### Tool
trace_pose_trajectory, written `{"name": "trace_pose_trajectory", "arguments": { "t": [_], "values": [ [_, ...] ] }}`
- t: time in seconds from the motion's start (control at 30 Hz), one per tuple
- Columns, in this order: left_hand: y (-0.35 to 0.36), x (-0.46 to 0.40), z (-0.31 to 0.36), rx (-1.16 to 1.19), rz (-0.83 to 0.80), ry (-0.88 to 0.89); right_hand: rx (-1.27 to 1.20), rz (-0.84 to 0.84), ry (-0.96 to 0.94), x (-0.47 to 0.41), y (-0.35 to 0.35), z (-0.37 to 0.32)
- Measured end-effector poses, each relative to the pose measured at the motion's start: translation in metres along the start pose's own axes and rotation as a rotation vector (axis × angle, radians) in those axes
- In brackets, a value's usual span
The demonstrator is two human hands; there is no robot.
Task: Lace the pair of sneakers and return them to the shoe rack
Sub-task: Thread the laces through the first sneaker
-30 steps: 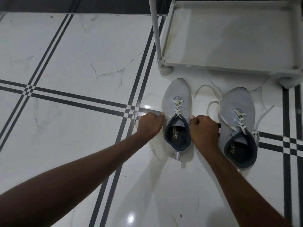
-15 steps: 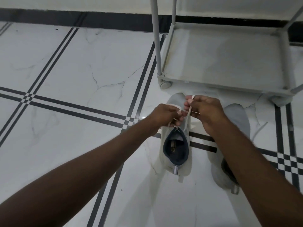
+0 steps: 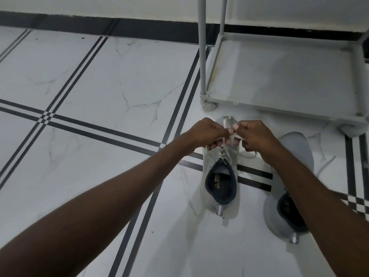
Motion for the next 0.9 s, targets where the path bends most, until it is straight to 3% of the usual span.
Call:
{"name": "trace_pose_trajectory", "arguments": {
  "t": [0.17,0.27,0.33,0.4,0.5,0.6,0.67,0.77,0.9],
  "values": [
    [-0.014,0.002,0.008,-0.024,0.016,0.043,0.126,-0.242,-0.016,0.014,0.013,0.003],
    [-0.016,0.000,0.025,-0.446,0.020,0.297,0.091,-0.166,-0.075,0.009,0.014,0.002],
    [-0.009,0.004,0.036,-0.760,0.074,0.497,-0.114,-0.173,-0.044,0.002,0.018,0.004],
    [0.001,0.008,0.038,-0.902,0.135,0.583,-0.279,-0.220,0.063,-0.004,0.024,0.010],
    [0.008,0.017,0.035,-0.954,0.270,0.701,-0.288,-0.368,0.158,-0.007,0.033,0.014],
    [0.004,0.024,0.033,-0.735,0.380,0.657,-0.289,-0.532,0.171,-0.003,0.040,0.013],
    [-0.002,0.022,0.025,-0.514,0.396,0.529,-0.303,-0.533,0.161,0.002,0.039,0.009],
    [-0.014,0.016,0.005,-0.150,0.385,0.310,-0.236,-0.266,0.129,0.001,0.019,0.010],
    [-0.022,0.022,-0.025,0.352,0.373,0.002,0.352,0.267,-0.082,0.006,-0.034,0.001]
  ]
}}
Point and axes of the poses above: each hand's wrist, its own x-axis away from the middle knuckle, its own y-axis out of the palm, z = x × y, the point moved 7 cm from there along -x, towards the middle knuckle, and after that the axes turned 11 degrees about x, right-handed, at the moved point
